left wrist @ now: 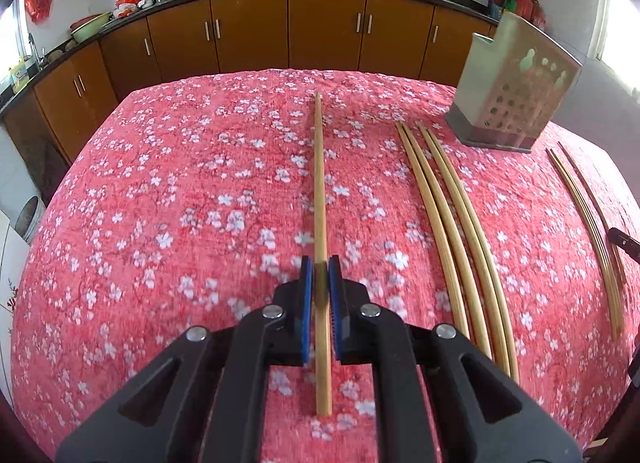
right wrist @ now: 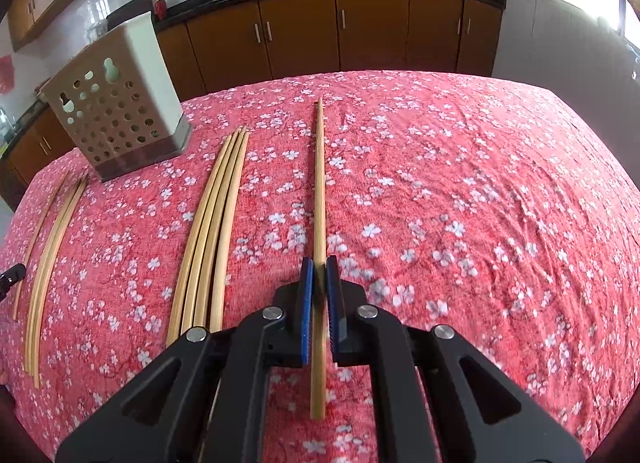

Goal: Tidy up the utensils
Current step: 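Close the left gripper on one bamboo chopstick while the right gripper grasps another, then lift the left gripper's chopstick into the holder while the right gripper inserts its own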

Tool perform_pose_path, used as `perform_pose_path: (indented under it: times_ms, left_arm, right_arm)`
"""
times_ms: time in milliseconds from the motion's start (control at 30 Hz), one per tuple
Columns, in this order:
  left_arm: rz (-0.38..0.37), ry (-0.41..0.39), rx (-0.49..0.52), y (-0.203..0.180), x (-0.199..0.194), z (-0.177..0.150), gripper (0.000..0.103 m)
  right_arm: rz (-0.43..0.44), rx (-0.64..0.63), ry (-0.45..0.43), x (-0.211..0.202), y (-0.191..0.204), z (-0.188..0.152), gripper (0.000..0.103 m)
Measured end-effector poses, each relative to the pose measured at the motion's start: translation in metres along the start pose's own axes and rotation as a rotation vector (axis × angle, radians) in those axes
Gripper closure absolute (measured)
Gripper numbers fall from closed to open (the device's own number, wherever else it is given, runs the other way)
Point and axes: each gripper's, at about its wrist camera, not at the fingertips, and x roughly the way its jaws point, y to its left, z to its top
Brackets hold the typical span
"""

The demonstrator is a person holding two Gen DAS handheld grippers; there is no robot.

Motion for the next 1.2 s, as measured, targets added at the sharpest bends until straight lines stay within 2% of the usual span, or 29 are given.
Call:
perform_pose_path:
  times_ms: [300, 433, 600, 933, 1200]
  left_arm:
    - [0.025, -0.011, 0.021, -0.004, -0.004, -0.006, 0.095]
    - [0.021, -0.028, 0.006, -0.002, -0.013, -0.004, 0.095]
    - [0.017, -0.119, -0.008, -0.002, -0.043, 0.008, 0.095]
    - [0.011, -0.358, -0.069, -0.003, -0.117, 0.05, 0.095]
    - [0.027, -0.421, -0.05, -0.008, -0.134, 0.076, 0.095]
  right_arm:
    - [-0.001, 0.011, -0.012, -0.005, 0.001, -0.004, 0.096]
    - [0.007, 0.02, -0.063, -0.024, -0.004, -0.002, 0.096]
    - [0.023, 0.037, -0.142, -0.05, -0.009, 0.008, 0.096]
    - [0.05, 0.079, -0.33, -0.101, -0.015, 0.034, 0.096]
    - [0.041, 0.059, -0.399, -0.117, -0.01, 0.054, 0.096]
